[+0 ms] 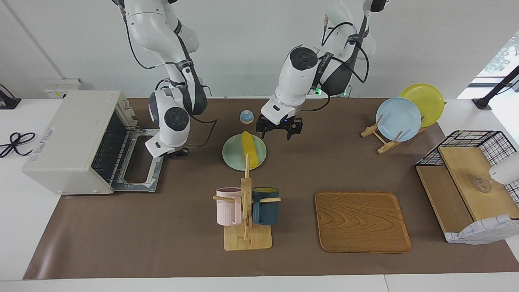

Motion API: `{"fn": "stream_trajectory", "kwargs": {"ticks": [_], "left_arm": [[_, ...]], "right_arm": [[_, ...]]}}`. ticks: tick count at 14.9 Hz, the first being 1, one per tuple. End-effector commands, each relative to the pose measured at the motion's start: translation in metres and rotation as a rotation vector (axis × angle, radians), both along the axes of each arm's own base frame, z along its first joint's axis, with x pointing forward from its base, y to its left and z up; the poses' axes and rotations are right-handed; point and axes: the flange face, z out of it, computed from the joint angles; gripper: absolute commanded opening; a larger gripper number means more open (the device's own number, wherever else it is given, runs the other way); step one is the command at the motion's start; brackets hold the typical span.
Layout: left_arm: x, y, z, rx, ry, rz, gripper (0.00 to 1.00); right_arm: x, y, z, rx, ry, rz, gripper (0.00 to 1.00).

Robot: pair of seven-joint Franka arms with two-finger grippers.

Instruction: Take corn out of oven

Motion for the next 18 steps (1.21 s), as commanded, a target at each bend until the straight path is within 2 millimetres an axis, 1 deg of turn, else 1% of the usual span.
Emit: {"fn": "stream_trajectory", "kwargs": {"ticks": [1,2,3,4,6,7,8,10,12,14,16,18], "left_arm": [[-0.006,-0.037,-0.041,0.000,0.006,-0.015,1.00],[-0.007,-0.047,-0.060,0.003,0.009,0.005,1.00],[-0.009,-0.057,-0.071,0.005,-0.012,0.010,1.00],[-0.008,-0.060,-0.079,0.004,-0.024,0.029,1.00],[-0.007,-0.063,-0.102,0.011,-0.014,0.065,1.00],[-0.005,-0.061,-0.106,0.005,-0.021,0.082,1.00],[-0.006,-0.061,-0.108,0.008,-0.018,0.087,1.00],[-0.008,-0.060,-0.113,0.005,-0.019,0.113,1.00],[-0.008,-0.061,-0.114,-0.004,-0.028,0.113,1.00],[-0.021,-0.064,-0.125,0.012,-0.013,0.100,1.00],[-0.025,-0.063,-0.131,0.014,-0.012,0.102,1.00],[-0.027,-0.064,-0.132,0.010,-0.015,0.122,1.00]], "right_arm": [[-0.005,-0.012,0.004,-0.007,-0.011,0.033,0.00],[-0.005,-0.012,0.004,-0.008,-0.012,0.034,0.00],[-0.005,-0.012,0.004,-0.008,-0.011,0.034,0.00],[-0.005,-0.014,0.004,-0.007,-0.008,0.035,0.00],[-0.005,-0.017,0.005,-0.036,0.013,0.096,0.00],[-0.004,-0.020,0.009,-0.062,0.023,0.125,0.00],[0.000,-0.022,0.018,-0.072,0.028,0.128,0.00],[0.008,-0.033,0.046,-0.075,0.064,0.150,0.00],[0.008,-0.059,0.080,-0.059,0.070,0.195,0.00],[0.004,-0.086,0.103,-0.042,0.087,0.223,0.00],[-0.001,-0.103,0.114,-0.022,0.101,0.221,0.00],[-0.003,-0.115,0.119,-0.009,0.105,0.221,0.00]]}}
